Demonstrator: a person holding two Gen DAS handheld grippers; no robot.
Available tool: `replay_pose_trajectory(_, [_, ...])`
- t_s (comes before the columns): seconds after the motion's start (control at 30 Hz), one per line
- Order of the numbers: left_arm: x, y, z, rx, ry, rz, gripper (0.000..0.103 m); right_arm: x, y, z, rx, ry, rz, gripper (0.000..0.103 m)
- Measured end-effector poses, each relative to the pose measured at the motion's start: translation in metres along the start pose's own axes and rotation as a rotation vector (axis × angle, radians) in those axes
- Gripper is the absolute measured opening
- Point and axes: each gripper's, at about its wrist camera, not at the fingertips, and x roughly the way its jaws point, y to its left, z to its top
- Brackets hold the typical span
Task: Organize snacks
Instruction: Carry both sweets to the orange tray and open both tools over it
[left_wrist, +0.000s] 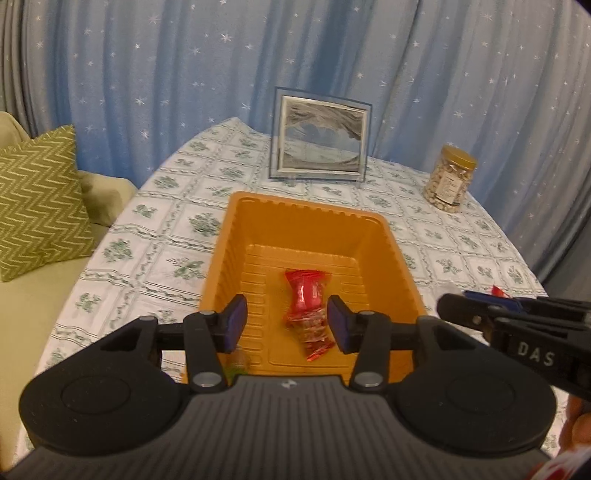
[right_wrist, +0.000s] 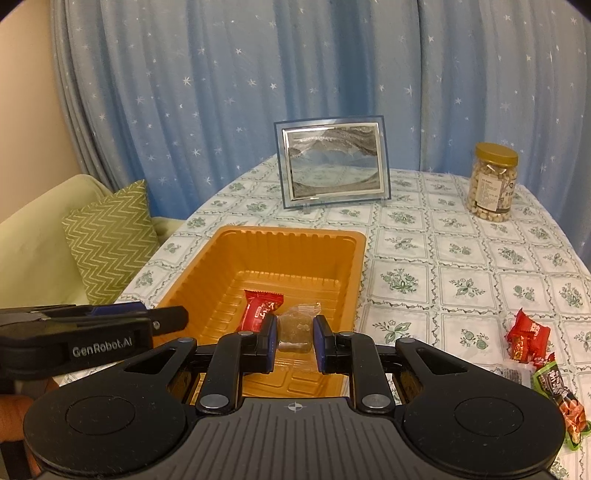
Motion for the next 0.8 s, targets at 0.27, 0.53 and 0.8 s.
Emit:
replay_pose_trajectory(0.27, [-0.018, 0.009, -0.005, -0.008, -0.022, 0.052, 0.051, 0.009, 0.004, 0.002, 0.015, 0.012, 0.05, 0.021])
replay_pose_trajectory(0.53, [-0.031, 0.015, -0.015, -0.017, -0.021, 0.08, 0.061, 0.011, 0.001, 0.005, 0.053, -0.011, 0.089, 0.05])
replay_pose_trajectory(0.8, [-0.052, 0.006, -0.029, -0.019, -0.017, 0.087, 0.065, -0.023, -0.015, -0.011, 0.091, 0.004, 0.018, 0.05])
